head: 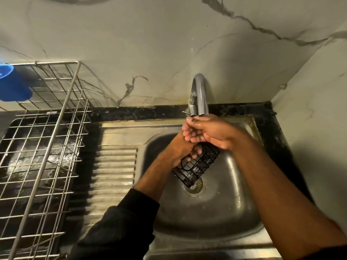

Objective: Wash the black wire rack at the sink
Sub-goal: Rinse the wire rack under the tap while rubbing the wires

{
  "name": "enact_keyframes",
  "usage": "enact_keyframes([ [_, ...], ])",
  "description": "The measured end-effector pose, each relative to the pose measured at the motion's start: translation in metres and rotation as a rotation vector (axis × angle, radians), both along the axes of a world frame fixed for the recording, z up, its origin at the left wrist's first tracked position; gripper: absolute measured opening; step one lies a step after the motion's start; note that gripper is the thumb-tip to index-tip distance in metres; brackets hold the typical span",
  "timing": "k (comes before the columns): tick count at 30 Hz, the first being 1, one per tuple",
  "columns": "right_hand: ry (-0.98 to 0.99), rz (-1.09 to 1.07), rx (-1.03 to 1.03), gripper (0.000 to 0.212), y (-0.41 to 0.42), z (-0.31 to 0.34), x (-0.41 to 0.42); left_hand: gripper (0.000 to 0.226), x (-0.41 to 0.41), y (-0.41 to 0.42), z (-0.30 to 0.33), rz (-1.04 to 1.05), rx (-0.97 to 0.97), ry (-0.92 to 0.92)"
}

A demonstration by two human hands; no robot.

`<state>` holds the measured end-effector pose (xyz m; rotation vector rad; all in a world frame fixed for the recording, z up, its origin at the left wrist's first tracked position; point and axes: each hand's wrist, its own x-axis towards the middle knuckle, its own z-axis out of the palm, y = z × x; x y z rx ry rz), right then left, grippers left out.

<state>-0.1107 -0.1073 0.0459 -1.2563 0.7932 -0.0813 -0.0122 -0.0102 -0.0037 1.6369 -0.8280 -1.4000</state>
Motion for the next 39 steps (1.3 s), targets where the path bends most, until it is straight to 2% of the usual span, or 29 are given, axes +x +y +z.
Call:
enact_keyframes([
  [2,0.009,0.06,-0.057,0.029,-0.008,0.006,-0.019,0.022,0.005,-0.006,-0.002,-0.044,0.025,0.04],
  [4,0.037,-0.108,-0.231,0.026,-0.016,-0.001,-0.034,0.029,0.006,-0.016,-0.005,-0.134,0.064,0.064],
  [7,0.109,-0.372,-0.569,0.024,-0.017,-0.015,-0.046,0.042,0.005,-0.032,-0.004,-0.248,0.071,-0.041],
  [9,0.232,-0.315,-0.664,0.029,-0.016,-0.027,-0.055,0.044,0.005,-0.041,0.0,-0.306,0.068,-0.1],
  [12,0.402,-0.146,-0.579,0.051,-0.007,-0.049,-0.064,0.04,0.004,-0.052,0.007,-0.334,0.112,-0.14],
  [14,0.388,-0.186,-0.586,0.062,0.001,-0.061,-0.065,0.039,0.006,-0.056,0.01,-0.33,0.125,-0.188],
  [17,0.254,-0.311,-0.535,0.05,0.012,-0.06,-0.058,0.038,0.005,-0.055,0.008,-0.279,0.081,-0.184],
  [19,0.172,-0.331,-0.414,0.053,0.017,-0.063,-0.051,0.036,0.001,-0.053,0.006,-0.153,0.026,-0.239],
  [21,0.123,-0.399,-0.354,0.06,0.023,-0.066,-0.046,0.037,-0.007,-0.051,-0.001,0.037,-0.08,-0.38],
  [23,0.094,-0.473,-0.34,0.054,0.023,-0.067,-0.044,0.045,-0.016,-0.049,-0.004,0.17,-0.227,-0.41],
  [25,0.081,-0.533,-0.309,0.048,0.024,-0.066,-0.043,0.052,-0.024,-0.047,-0.003,0.249,-0.3,-0.321],
  [27,0.093,-0.547,-0.29,0.054,0.024,-0.067,-0.044,0.045,-0.029,-0.048,-0.001,0.311,-0.299,-0.19],
  [29,0.109,-0.56,-0.259,0.065,0.026,-0.073,-0.047,0.033,-0.033,-0.048,0.004,0.366,-0.236,-0.081],
  [32,0.127,-0.61,-0.229,0.054,0.031,-0.069,-0.051,0.019,-0.031,-0.051,0.012,0.505,-0.126,0.159],
  [35,0.091,-0.589,-0.221,0.076,0.03,-0.073,-0.052,0.016,-0.023,-0.057,0.014,0.548,-0.078,0.43],
  [37,0.064,-0.6,-0.216,0.08,0.031,-0.069,-0.051,0.011,-0.021,-0.058,0.017,0.549,-0.068,0.47],
  [39,0.065,-0.609,-0.212,0.074,0.031,-0.067,-0.049,0.004,-0.023,-0.057,0.022,0.557,-0.06,0.41],
])
